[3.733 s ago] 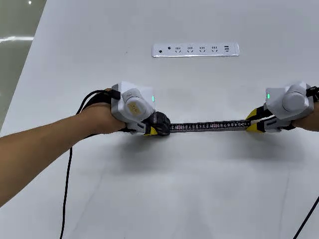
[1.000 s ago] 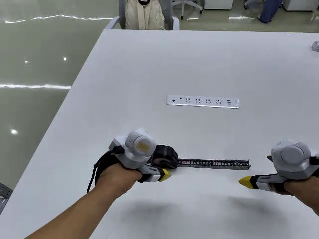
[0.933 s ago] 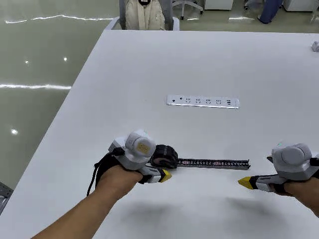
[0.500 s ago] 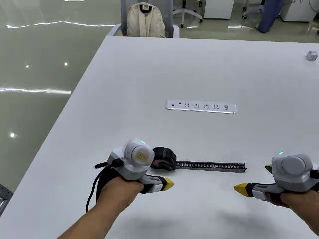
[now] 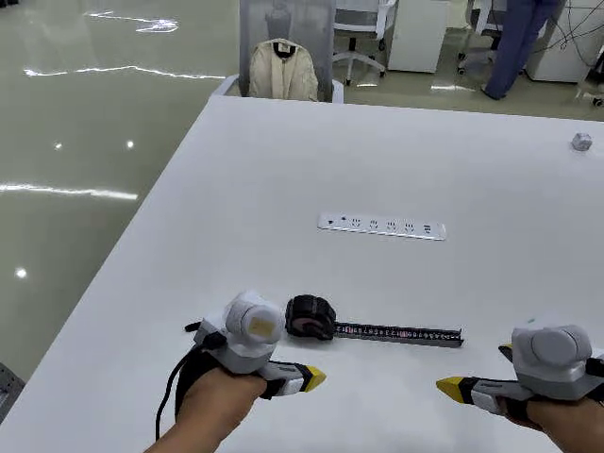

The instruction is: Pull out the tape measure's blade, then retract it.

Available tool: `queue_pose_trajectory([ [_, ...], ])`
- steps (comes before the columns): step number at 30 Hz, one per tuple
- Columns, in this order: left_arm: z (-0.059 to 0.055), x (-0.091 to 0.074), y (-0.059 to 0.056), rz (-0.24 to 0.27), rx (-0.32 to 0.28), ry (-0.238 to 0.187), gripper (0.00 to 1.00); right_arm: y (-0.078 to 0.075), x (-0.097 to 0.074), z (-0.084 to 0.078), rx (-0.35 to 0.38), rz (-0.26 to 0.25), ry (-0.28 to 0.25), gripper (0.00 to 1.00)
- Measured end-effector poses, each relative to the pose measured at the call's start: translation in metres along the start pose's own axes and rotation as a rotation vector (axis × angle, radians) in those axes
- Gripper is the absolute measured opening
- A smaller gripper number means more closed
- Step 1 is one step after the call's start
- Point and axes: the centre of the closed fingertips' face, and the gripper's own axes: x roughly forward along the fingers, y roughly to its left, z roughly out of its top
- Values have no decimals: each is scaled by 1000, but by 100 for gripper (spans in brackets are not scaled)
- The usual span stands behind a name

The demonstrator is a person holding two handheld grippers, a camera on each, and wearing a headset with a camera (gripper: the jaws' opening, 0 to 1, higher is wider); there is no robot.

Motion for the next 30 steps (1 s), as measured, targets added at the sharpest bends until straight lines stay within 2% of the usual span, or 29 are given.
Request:
queue_pose_trajectory([
  [11,-9,-29,-10,29,-22,-21,100,35,-22,-13,17,23,-18,76],
  [13,-10,-33,-12,30,-44,-29,100,39,-26,-16,19,25,-19,77],
  [25,-16,-54,-19,42,-77,-51,100,59,-52,-16,40,14,-46,76],
  [26,-18,-59,-20,49,-82,-57,100,64,-57,-16,37,14,-48,76],
  [30,-23,-67,-20,56,-99,-63,100,71,-63,-17,35,12,-51,76],
])
